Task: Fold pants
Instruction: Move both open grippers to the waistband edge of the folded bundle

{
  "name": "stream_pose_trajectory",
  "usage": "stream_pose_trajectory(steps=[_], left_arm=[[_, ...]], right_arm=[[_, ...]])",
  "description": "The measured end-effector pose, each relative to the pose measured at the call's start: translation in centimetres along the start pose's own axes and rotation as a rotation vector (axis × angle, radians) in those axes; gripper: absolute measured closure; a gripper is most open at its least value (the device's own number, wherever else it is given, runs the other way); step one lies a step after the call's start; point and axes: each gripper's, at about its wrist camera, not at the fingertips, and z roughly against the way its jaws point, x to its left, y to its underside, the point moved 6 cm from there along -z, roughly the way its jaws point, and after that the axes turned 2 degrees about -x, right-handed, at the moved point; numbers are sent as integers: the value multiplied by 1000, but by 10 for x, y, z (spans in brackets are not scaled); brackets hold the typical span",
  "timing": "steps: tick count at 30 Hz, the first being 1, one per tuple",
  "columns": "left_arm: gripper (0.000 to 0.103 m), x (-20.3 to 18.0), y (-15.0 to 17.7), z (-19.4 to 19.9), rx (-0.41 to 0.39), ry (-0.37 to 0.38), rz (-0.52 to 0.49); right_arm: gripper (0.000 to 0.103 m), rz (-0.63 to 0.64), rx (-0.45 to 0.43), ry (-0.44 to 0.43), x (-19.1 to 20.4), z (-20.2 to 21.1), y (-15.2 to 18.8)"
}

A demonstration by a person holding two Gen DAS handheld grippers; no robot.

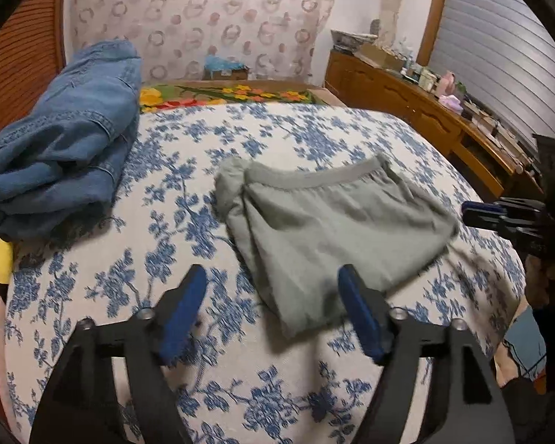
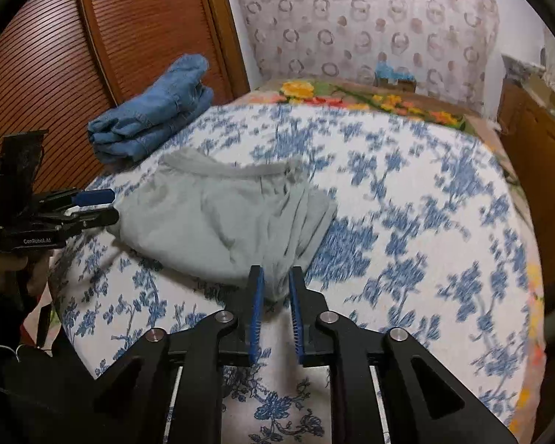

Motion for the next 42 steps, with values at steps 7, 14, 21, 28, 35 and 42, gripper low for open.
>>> stream_pose_trajectory(steps=[7,14,21,28,35,42], left_arm=[[26,5,-11,-18,27,-26,4],[26,12,-20,-39,51,-49,16],[26,15,-27,-52,71,-56,23],[26,20,-35,-68,84,-60,29],[25,22,-40,-76,82,-61,28],[21,18,-40,-81,67,-87,-7]], right_arm=[[59,-40,5,46,-13,-12,-7],[56,-75,59,65,-24,-51,-12],[55,-72,78,77,-25,-68,-20],[55,-66,91,110,-20,-78,-24],[54,-65,91,101,-16,-88,-30],[54,-85,88,83,-14,-92,-32]])
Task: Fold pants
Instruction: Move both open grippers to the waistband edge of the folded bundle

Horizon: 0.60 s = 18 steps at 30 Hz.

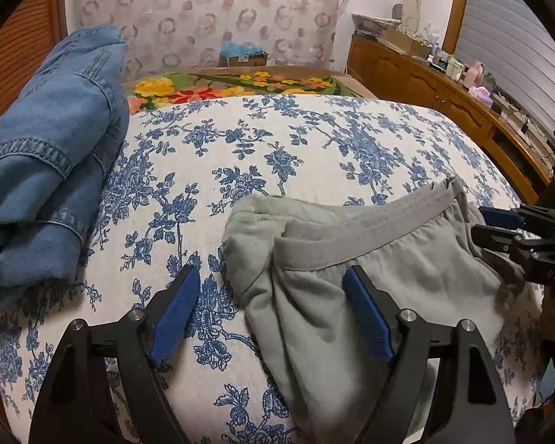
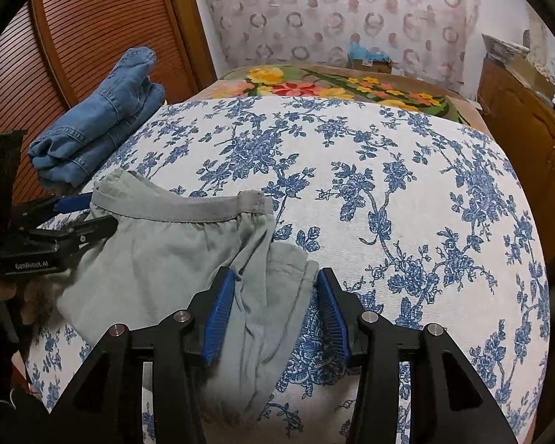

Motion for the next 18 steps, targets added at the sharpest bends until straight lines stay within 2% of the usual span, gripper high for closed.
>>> stream_pose_trajectory(steps=[3,5,8,10,15,18], left_arm=[[20,-1,0,-1,3,-4,-4],[20,-1,0,-1,3,-5,-6],[19,-1,0,-1,5,-9,-9],[16,-1,0,-3,9,-11,-12],[15,-1,-1,-5,11,-11,-13],[13,-1,-1,-5,12,-12,-10]], right_arm=[[54,-26,-10,-20,-1,3,-2],[48,-45,-20,-39,-3,5,-3],[45,-54,-17,-63,-2,3,-3],[45,-29,0,-34,-1,-2,0],[43,38,-11,37,9,-6,0],[36,68,-28,61,16,-8,1]])
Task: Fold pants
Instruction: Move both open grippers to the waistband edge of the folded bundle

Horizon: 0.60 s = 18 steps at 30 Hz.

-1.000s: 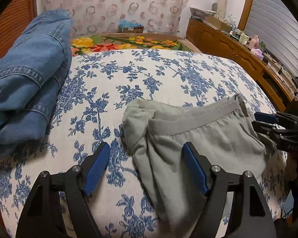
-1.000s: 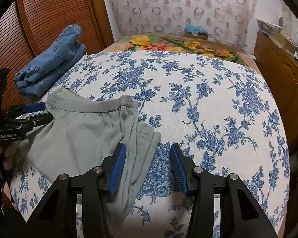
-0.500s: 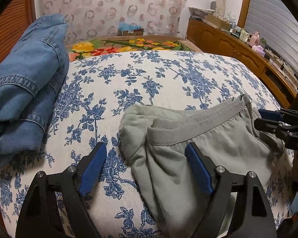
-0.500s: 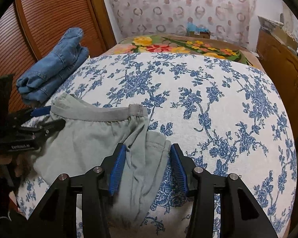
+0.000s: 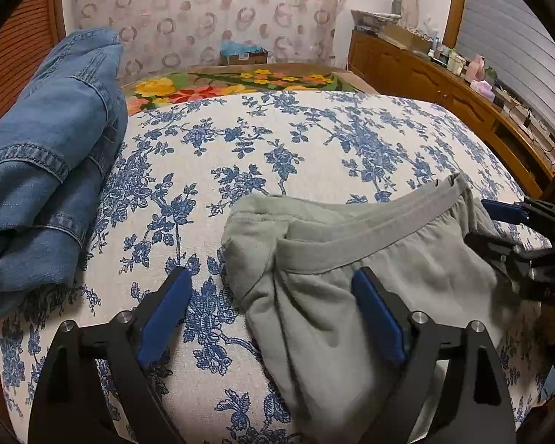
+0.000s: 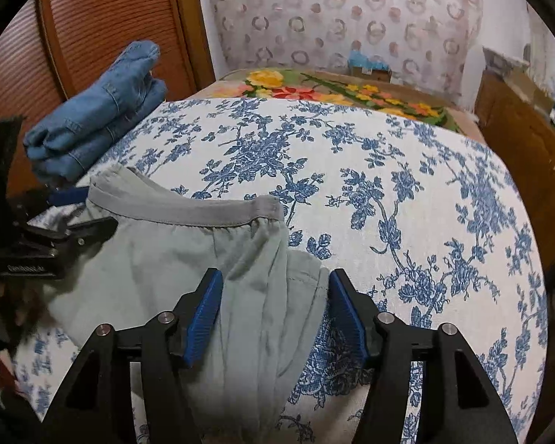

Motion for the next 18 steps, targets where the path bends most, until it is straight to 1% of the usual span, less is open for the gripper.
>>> stream_pose_trajectory(steps=[1,2,4,5,6,8,10,11,13,14,15,18], left_arm=[[13,1,0,0,-2,5,6],[13,2,-1,0,-3,10,9],[13,4,-2,1,-3,31,24],[15,5,-3,2,-5,48,35],[23,5,-4,3,-11,75,48],[35,6,-6,4,-17,97,58],[42,5,-7,3,-17,109,57],[49,4,-7,4,-18,117,57],[52,3,-7,4,-20,124,63],[56,3,-8,4,-22,125,63],[63,2,-8,4,-24,129,62],[73,-2,-8,6,-29,142,52]], right_arm=[[32,12,2,4,3,-1,1],[31,20,4,10,4,-2,0],[30,21,6,7,4,-2,1],[30,19,5,4,3,-2,1],[30,19,5,3,4,-2,1],[30,21,5,4,3,-2,1],[30,18,4,1,1,-2,1],[30,17,4,-2,2,-1,1],[30,7,0,-11,0,0,2],[30,2,-2,-17,-1,0,1],[30,-4,-4,-24,-2,1,1],[30,-24,-10,-41,-5,2,1]])
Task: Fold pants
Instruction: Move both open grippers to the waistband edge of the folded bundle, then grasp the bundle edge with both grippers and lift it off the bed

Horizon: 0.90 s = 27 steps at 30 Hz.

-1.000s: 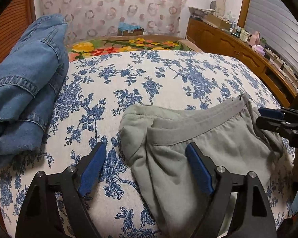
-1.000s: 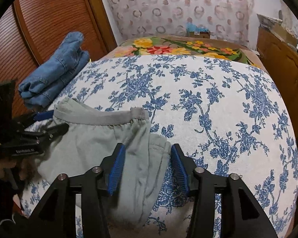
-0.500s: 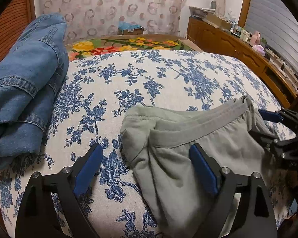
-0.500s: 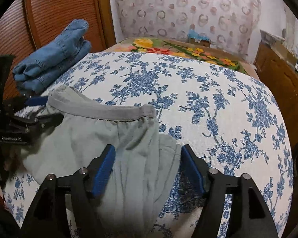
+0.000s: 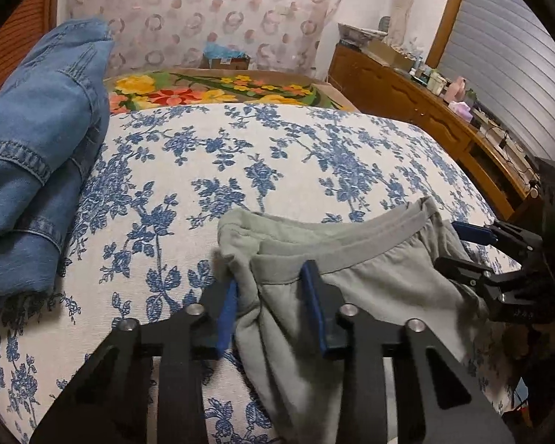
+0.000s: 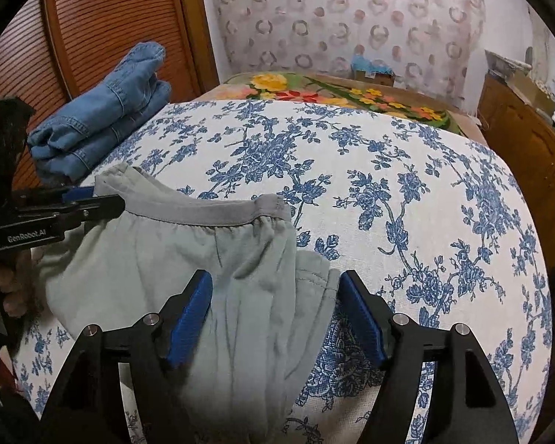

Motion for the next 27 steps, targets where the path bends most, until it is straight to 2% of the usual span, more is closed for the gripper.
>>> stream_pose_trajectory(steps=[3,9,11,14,18,27], left_arm=[[80,-2,-1,3,-11,11,3],[83,-6,-3,12,-36,25,-1],[85,-10,-4,16,-45,27,-8],[85,-14,-6,23,-64,29,-19],[86,-20,-10,33,-85,39,-28],[86,-34,-17,58,-136,56,-54]], right_arm=[[39,-11,-5,7,-3,2,0],[61,-15,-10,9,-6,5,1],[74,-12,-9,-7,-4,5,2],[86,-12,-2,-44,0,5,3],[88,-24,-3,-59,1,7,2],[89,-23,-62,-69,8,31,-1]])
